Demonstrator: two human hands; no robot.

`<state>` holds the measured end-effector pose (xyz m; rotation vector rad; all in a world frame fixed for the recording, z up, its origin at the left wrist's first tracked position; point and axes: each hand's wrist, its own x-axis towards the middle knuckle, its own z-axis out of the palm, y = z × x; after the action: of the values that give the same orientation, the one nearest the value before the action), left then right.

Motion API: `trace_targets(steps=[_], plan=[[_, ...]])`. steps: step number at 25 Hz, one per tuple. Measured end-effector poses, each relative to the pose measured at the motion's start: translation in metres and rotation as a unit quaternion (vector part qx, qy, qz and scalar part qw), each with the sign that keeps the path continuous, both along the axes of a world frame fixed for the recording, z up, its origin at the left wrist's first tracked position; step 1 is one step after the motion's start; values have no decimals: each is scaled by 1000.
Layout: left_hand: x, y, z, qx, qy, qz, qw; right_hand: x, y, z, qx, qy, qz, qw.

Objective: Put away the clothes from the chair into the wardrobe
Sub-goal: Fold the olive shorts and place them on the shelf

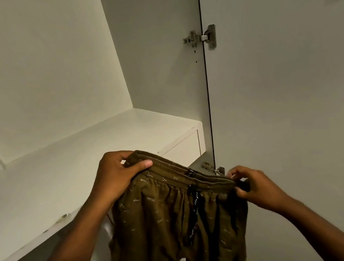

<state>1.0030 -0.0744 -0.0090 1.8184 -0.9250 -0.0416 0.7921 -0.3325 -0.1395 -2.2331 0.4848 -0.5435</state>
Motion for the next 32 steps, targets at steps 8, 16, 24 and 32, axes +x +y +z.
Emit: trace_targets(steps=[8, 16, 24, 32], plan=[[42, 56, 4, -104, -109, 79, 985, 25, 34, 33, -120, -106, 118, 980], [61, 103, -12, -56, -200, 11, 978, 37, 41, 55, -205, -132, 104, 964], [128, 105, 30, -52, -293, 76, 952, 115, 32, 143, -193, -198, 104, 955], [329, -38, 32, 340, -223, 217, 888, 353, -67, 158, -331, 33, -58, 941]])
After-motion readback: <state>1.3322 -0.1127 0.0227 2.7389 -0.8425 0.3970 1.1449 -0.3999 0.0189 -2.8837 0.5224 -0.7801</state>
